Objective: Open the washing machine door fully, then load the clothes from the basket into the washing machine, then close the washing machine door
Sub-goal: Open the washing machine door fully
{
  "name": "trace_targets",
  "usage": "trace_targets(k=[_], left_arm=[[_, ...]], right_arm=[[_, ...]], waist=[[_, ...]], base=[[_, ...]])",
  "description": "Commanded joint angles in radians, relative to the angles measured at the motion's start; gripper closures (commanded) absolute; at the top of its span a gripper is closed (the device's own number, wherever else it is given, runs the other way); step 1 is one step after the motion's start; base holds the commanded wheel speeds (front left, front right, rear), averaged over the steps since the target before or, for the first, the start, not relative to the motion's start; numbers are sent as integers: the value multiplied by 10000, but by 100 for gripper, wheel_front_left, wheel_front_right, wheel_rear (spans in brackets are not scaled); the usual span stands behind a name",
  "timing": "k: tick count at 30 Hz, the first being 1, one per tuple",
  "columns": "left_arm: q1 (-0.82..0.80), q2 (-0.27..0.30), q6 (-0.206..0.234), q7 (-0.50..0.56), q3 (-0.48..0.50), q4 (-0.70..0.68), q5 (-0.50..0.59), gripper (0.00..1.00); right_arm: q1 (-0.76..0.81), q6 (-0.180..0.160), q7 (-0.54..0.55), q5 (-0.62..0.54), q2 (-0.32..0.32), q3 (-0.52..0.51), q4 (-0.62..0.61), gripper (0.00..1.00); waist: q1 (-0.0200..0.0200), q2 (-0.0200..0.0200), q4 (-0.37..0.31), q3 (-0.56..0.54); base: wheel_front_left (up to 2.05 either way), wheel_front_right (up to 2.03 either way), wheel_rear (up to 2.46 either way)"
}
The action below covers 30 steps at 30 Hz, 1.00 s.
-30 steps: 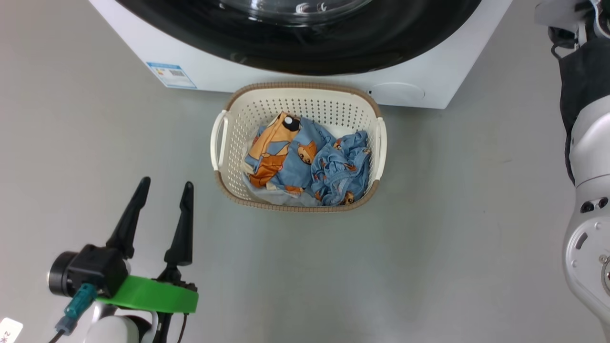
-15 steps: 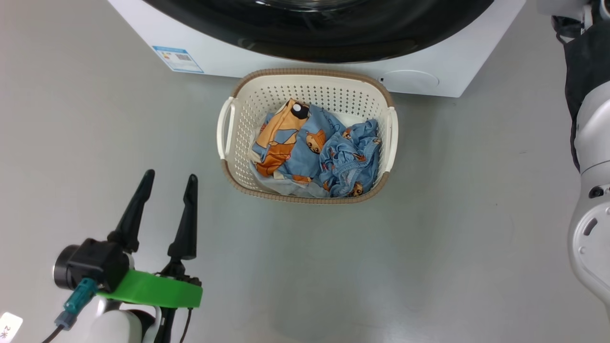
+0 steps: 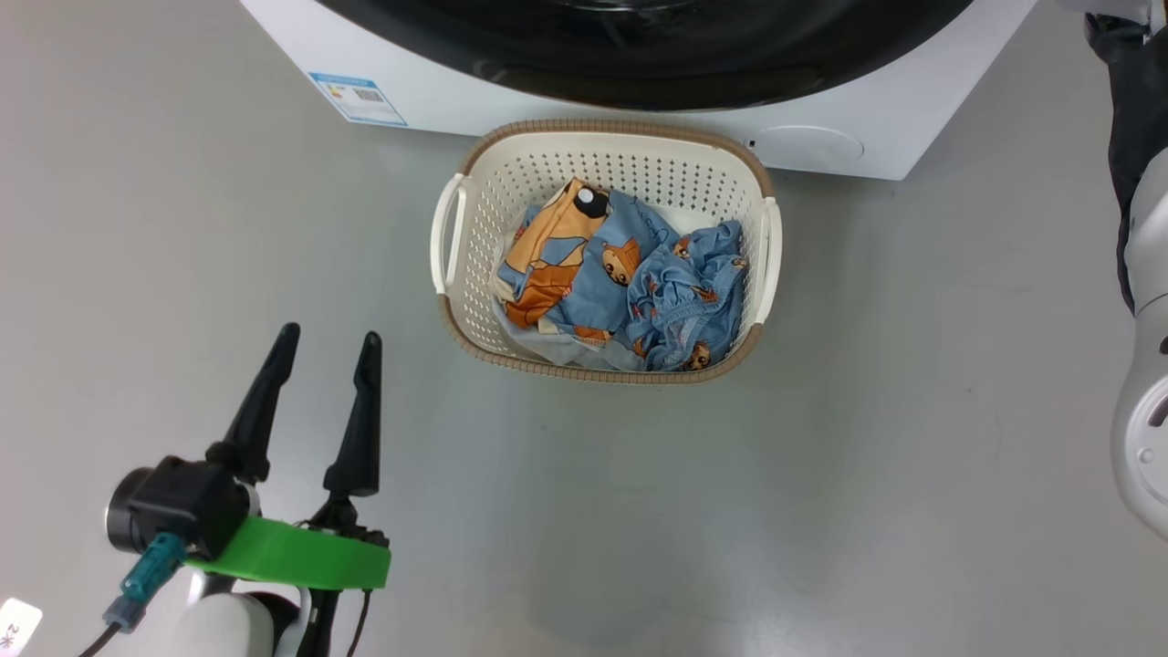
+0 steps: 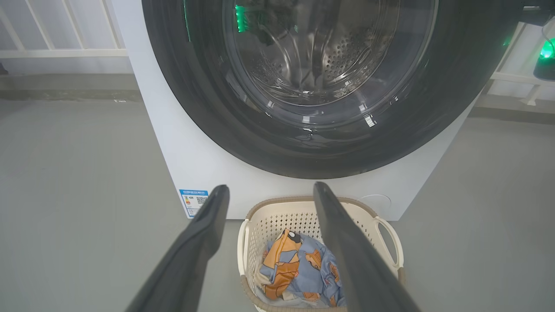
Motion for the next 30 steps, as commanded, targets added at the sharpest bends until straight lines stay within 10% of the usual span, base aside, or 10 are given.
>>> trace_targets(k=[1, 30], left_arm=[[-206, 186, -25, -63, 290, -298, -69, 0], [-57, 185, -25, -63, 186, -725, 52, 0]], right_arm=[[-488, 16, 198, -110, 289, 45, -125, 100], [2160, 16, 5510, 2216, 611, 1445, -2890, 100]], waist=[[0, 0, 17, 42], [0, 0, -67, -512]], base=[[0, 0, 0], [0, 0, 0]])
